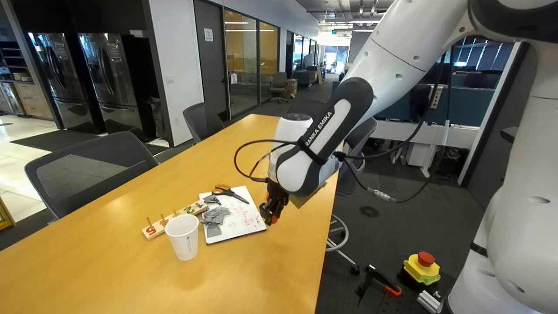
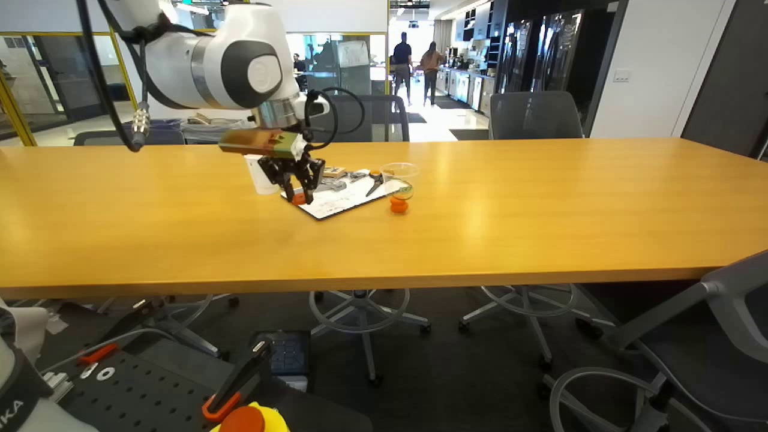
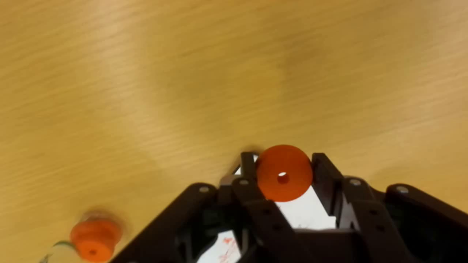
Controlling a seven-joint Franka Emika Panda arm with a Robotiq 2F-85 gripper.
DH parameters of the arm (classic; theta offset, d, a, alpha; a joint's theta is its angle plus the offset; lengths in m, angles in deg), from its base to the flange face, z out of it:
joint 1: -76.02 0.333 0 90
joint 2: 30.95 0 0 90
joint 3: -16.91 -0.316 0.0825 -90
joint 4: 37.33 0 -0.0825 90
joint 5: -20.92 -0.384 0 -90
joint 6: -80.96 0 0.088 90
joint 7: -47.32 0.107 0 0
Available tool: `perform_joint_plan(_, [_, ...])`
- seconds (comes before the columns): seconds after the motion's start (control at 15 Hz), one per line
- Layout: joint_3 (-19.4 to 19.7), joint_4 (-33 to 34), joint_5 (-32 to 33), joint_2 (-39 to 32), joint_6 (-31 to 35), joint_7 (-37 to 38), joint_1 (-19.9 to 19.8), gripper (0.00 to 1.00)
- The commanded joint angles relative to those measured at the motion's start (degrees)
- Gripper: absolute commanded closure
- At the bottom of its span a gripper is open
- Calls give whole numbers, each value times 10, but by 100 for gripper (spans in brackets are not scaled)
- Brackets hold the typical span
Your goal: Put the orange rings inside the clear cup, put the blue ring inside the white cup
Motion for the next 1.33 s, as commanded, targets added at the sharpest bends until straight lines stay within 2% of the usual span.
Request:
perform_joint_plan(0.0, [19,74,4,6,-27,4,-16,81])
perform_joint_plan(0.27, [53,156,47,-32,-10,47,-27,81])
perform_joint_plan(0.67, [90,248,52,-118,-17,77,-32,81])
perform_joint_plan(0.93, [103,294,42,-168,-28,86,-30,81])
perform_joint_plan(1.27, [114,322,43,-193,-35,97,-26,81])
